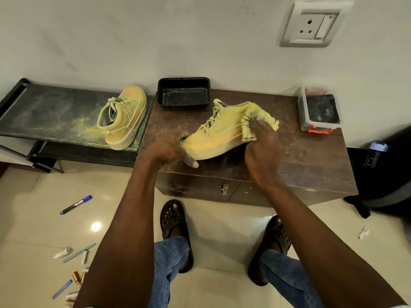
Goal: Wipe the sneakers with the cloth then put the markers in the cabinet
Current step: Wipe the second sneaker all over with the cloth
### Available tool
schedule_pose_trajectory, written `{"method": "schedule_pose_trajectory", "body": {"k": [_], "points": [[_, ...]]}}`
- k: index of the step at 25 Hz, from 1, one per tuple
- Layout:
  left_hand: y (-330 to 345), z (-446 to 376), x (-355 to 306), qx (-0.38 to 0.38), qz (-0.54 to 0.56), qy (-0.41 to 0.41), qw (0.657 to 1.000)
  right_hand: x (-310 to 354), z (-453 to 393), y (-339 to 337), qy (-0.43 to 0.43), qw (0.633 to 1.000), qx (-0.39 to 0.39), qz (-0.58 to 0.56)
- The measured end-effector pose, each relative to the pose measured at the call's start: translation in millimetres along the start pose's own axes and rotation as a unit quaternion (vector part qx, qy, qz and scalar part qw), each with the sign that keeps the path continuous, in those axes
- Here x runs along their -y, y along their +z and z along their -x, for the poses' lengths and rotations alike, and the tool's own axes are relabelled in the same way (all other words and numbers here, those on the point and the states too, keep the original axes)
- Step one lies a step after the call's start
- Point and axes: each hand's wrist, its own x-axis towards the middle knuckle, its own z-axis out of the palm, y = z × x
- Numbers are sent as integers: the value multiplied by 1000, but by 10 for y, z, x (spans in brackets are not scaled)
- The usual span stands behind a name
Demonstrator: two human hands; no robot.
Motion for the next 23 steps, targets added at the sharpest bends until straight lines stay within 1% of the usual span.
{"method": "schedule_pose_trajectory", "body": {"k": [1,2,3,4,5,6,7,8,9,10,11,12,13,14,15,16,17,18,19,20,21,22,23], "points": [[-3,-9,-1,0,0,0,1000,110,60,43,-63,998,29,14],[-5,-10,-3,2,2,1,1000,184,159,107,-166,983,74,24],[-4,-20,-2,2,1,0,1000,186,213,143,-254,961,102,36],[-2,-25,2,3,-2,1,1000,128,174,138,-295,949,106,41],[-2,-35,4,6,-3,4,1000,45,96,113,-266,960,84,32],[0,-36,-3,7,-3,4,1000,-52,30,87,-173,984,45,10],[1,-40,3,8,-4,0,1000,-95,15,57,-72,997,18,-27],[0,-41,0,7,-6,-3,1000,-70,40,66,-23,998,4,-52],[-4,-53,7,7,-5,-6,1000,43,104,88,-46,998,18,-49],[-4,-51,1,8,1,-6,1000,162,223,140,-127,990,60,-25],[-4,-64,4,7,10,-3,1000,203,340,184,-227,968,105,-5],[-6,-66,7,8,16,2,1000,158,350,192,-301,946,120,19],[-9,-69,16,7,14,3,1000,64,274,157,-320,940,113,27],[-9,-58,16,7,7,1,1000,-57,185,119,-266,960,84,19],[-5,-56,23,4,1,-3,1000,-152,118,69,-148,988,45,-10],[-2,-47,12,4,-2,-4,1000,-189,99,37,-31,998,11,-49],[-4,-49,2,5,-4,-4,1000,-142,125,52,16,997,-7,-71],[-10,-44,-17,8,-4,-1,1000,1,197,77,-19,998,7,-66],[-20,-57,-20,8,1,2,1000,133,325,142,-117,991,54,-41],[-23,-60,-35,8,11,6,1000,172,438,188,-229,968,97,-22],[-28,-57,-40,9,20,8,1000,130,414,190,-307,945,110,1],[-30,-41,-38,14,22,9,1000,40,311,150,-312,944,104,7],[-31,-39,-35,13,16,6,1000,-92,199,113,-235,969,74,0]]}}
